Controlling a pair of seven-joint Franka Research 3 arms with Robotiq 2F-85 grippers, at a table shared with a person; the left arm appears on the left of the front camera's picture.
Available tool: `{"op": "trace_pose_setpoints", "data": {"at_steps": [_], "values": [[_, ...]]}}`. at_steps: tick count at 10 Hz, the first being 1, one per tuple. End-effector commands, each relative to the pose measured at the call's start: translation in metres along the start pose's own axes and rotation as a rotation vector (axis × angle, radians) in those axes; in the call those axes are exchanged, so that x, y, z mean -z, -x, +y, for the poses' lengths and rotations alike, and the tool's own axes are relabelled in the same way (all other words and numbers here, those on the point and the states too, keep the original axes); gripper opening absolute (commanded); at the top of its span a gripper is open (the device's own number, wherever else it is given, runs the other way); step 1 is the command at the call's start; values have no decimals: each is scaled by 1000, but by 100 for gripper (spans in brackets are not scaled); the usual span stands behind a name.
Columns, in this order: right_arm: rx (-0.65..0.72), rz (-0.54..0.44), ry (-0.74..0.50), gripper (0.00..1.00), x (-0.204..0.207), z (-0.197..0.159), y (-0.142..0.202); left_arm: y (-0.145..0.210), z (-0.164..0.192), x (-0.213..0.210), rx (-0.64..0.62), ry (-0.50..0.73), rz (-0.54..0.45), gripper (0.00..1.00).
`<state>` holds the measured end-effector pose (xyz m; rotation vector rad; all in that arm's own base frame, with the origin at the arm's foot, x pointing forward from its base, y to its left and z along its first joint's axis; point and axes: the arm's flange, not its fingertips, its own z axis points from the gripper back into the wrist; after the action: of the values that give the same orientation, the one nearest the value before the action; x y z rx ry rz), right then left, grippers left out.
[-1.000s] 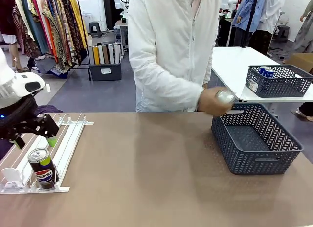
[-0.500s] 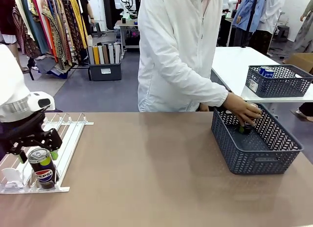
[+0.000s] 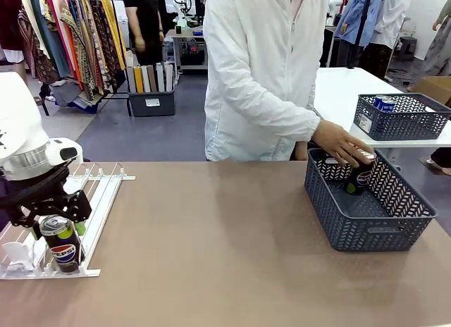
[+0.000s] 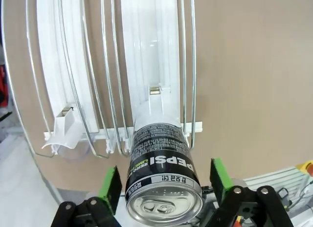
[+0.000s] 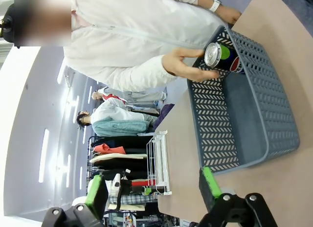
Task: Retrieve and store the cans from the dispenser.
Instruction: Pick up one can from the Automatic Can Dispenser and place it in the middle of the table.
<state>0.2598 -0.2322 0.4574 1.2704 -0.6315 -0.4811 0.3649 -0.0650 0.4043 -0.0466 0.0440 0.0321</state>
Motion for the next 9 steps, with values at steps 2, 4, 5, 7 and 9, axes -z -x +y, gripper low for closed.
{"op": "trace_pose_setpoints", "data": {"at_steps": [2, 4, 5, 7, 9], "values": [[-6, -13, -28, 100, 2, 3, -2, 4, -1, 3, -17, -47, -7, 0], [-6, -13, -28, 100, 2, 3, -2, 4, -1, 3, -17, -49, -15, 0], [-6, -13, -28, 100, 2, 3, -2, 4, -1, 2, -19, -51, -18, 0], [-6, -13, -28, 100, 2, 3, -2, 7, -2, -10, -8, -53, -49, 0], [-6, -13, -28, 100, 2, 3, -2, 25, -10, -63, 37, -45, -143, 0]]}}
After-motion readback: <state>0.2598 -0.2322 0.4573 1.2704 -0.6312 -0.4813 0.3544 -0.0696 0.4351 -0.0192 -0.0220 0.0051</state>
